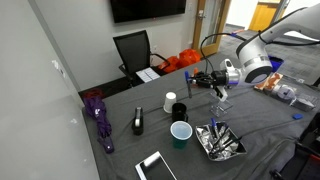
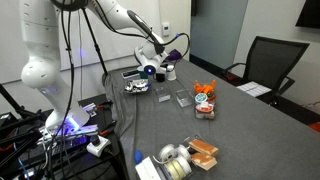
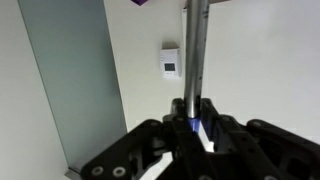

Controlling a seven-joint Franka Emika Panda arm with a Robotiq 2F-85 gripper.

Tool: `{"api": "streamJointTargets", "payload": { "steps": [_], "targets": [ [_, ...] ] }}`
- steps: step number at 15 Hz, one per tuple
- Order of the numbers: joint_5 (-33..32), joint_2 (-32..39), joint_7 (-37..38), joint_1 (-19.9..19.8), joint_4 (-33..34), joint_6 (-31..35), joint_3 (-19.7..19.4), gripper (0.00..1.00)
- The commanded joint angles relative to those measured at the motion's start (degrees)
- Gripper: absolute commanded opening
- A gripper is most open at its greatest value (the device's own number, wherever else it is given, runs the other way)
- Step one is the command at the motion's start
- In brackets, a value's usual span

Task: Put the marker into the black cup

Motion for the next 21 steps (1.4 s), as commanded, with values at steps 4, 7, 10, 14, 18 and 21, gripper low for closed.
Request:
{"api": "streamJointTargets", "payload": {
  "steps": [4, 7, 10, 14, 18, 21],
  "targets": [
    [0.3, 5.3, -0.5, 1.5, 4.0, -0.7, -0.5, 0.05],
    [0.3, 5.9, 0.7, 2.5, 4.3, 1.4, -0.5, 0.05],
    [0.1, 5.2, 1.0, 2.4, 3.1, 0.4, -0.6, 0.2],
    [0.1, 5.2, 1.2, 2.4, 3.2, 0.5, -0.6, 0.2],
    [0.2, 5.8, 1.9, 2.6, 3.8, 0.8, -0.5, 0.05],
    [1.0, 6.7, 3.3, 3.1, 4.7, 1.3, -0.2, 0.05]
  ]
}}
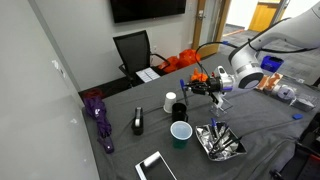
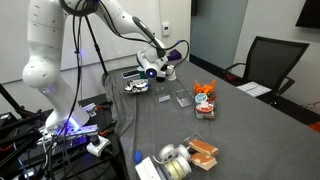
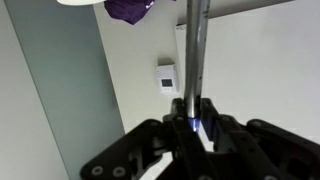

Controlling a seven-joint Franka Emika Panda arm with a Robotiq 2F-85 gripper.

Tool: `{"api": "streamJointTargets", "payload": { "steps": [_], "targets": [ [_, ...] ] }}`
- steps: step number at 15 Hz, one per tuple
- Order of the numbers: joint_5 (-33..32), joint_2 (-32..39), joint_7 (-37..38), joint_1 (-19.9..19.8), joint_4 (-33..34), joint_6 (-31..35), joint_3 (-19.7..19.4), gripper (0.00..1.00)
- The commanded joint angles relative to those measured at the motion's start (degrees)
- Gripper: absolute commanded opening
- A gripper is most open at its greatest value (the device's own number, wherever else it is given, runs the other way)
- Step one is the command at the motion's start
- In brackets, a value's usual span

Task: Put the marker into the black cup

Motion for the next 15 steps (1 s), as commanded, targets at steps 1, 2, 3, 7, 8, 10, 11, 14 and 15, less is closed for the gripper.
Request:
{"api": "streamJointTargets", "payload": {
  "steps": [1, 2, 3, 7, 8, 10, 11, 14, 15],
  "targets": [
    [1.0, 1.6, 1.3, 1.1, 1.6, 0.6, -0.1, 0.05],
    [1.1, 1.9, 1.5, 1.3, 1.8, 0.6, 0.0, 0.05],
    [1.4, 2.3, 1.4, 1.4, 2.1, 0.4, 0.0, 0.05],
    [2.3, 3.5, 0.7, 1.8, 3.2, -0.3, 0.1, 0.05],
    [2.5, 3.9, 0.8, 1.9, 3.6, -0.3, 0.1, 0.05],
    [3.1, 4.4, 0.7, 1.9, 4.1, -0.2, 0.0, 0.05],
    [3.5, 4.7, 0.5, 2.0, 4.3, -0.2, 0.0, 0.05],
    [3.6, 6.1, 0.3, 2.1, 5.4, -0.1, -0.2, 0.05],
    [3.6, 6.6, 0.2, 2.2, 5.6, 0.0, -0.3, 0.05]
  ]
}}
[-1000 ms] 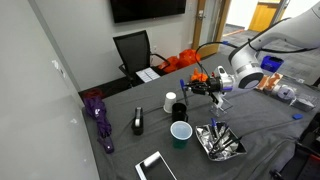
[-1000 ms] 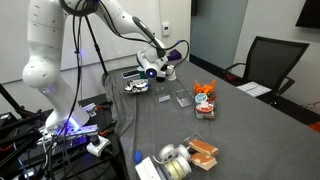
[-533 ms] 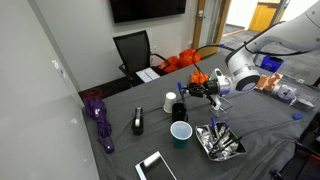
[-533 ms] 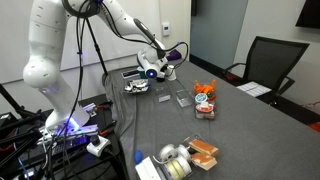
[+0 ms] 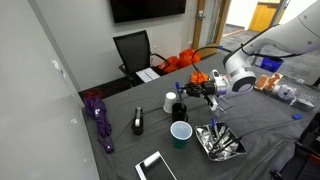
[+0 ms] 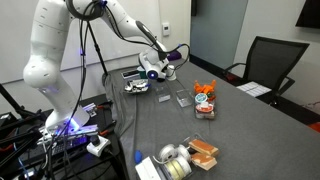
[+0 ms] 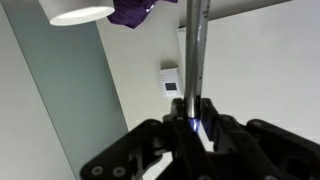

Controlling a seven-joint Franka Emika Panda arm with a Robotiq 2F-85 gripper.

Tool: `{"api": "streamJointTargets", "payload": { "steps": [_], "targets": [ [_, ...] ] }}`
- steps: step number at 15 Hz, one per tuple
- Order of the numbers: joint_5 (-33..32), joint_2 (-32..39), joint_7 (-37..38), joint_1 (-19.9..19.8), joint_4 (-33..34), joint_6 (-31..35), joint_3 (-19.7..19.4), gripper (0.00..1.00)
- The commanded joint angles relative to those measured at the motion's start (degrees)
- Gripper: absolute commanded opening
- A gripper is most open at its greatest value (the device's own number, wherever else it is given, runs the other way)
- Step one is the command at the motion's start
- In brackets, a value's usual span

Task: Put the marker into the black cup

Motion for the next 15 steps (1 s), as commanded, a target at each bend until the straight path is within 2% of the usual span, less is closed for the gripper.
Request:
{"api": "streamJointTargets", "payload": {
  "steps": [1, 12, 13, 15],
  "targets": [
    [1.1, 2.6, -1.3, 0.6, 2.1, 0.2, -0.4, 0.05],
    [-0.8, 5.1, -2.6, 1.3, 2.6, 1.1, -0.9, 0.05],
    [-1.2, 4.5, -2.1, 1.7, 2.0, 2.1, -1.0, 0.45],
    [-2.4, 3.1, -1.7, 2.1, 0.9, 3.2, -1.1, 0.52]
  ]
}}
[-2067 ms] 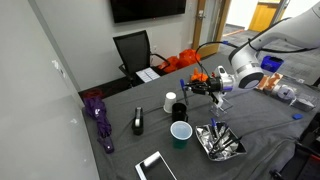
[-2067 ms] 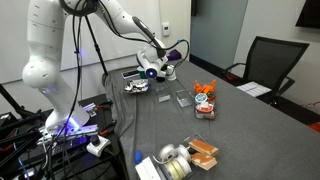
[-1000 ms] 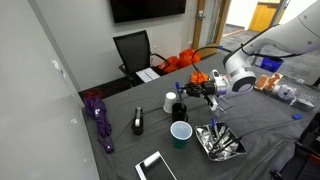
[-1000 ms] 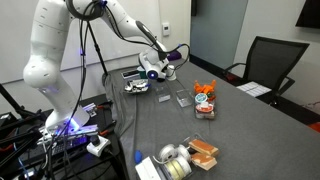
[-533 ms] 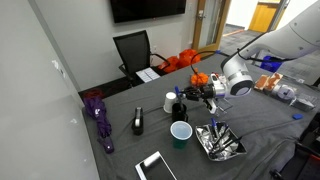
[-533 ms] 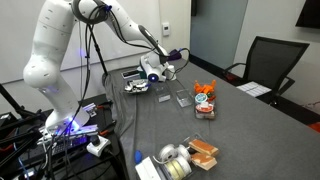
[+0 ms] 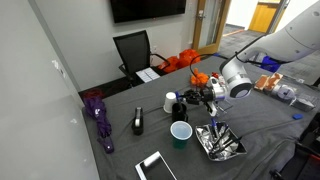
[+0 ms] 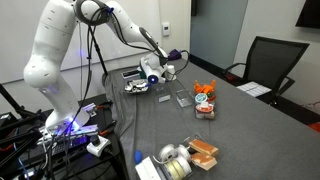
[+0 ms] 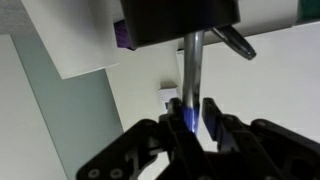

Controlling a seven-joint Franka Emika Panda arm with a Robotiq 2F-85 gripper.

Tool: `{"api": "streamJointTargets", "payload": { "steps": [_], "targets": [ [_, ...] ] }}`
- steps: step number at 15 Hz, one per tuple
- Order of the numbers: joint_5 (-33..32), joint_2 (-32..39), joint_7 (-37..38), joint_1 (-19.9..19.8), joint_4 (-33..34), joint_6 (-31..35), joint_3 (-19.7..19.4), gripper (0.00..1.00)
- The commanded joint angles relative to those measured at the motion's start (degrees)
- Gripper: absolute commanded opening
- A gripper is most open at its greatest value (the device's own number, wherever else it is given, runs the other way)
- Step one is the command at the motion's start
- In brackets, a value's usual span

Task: Put the marker into the black cup

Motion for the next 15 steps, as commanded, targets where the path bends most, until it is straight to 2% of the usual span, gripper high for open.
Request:
{"api": "streamJointTargets", "payload": {
  "steps": [1, 6, 7, 8, 11, 15],
  "targets": [
    [-2.1, -2.4, -0.1, 1.6, -1.6, 2.7, -0.8, 0.59],
    [-4.5, -8.2, -1.3, 1.7, -6.0, 2.1, -0.5, 0.95],
    [-5.0, -9.8, -1.3, 1.9, -7.0, 2.7, -0.5, 0.99],
    [-5.4, -11.3, -1.0, 2.2, -8.0, 3.7, -0.5, 1.0],
    [-7.1, -16.4, 2.4, 3.9, -11.1, 12.8, -0.4, 1.0],
    [-6.8, -21.5, 2.7, 5.7, -13.5, 24.3, 0.9, 1.0]
  ]
}}
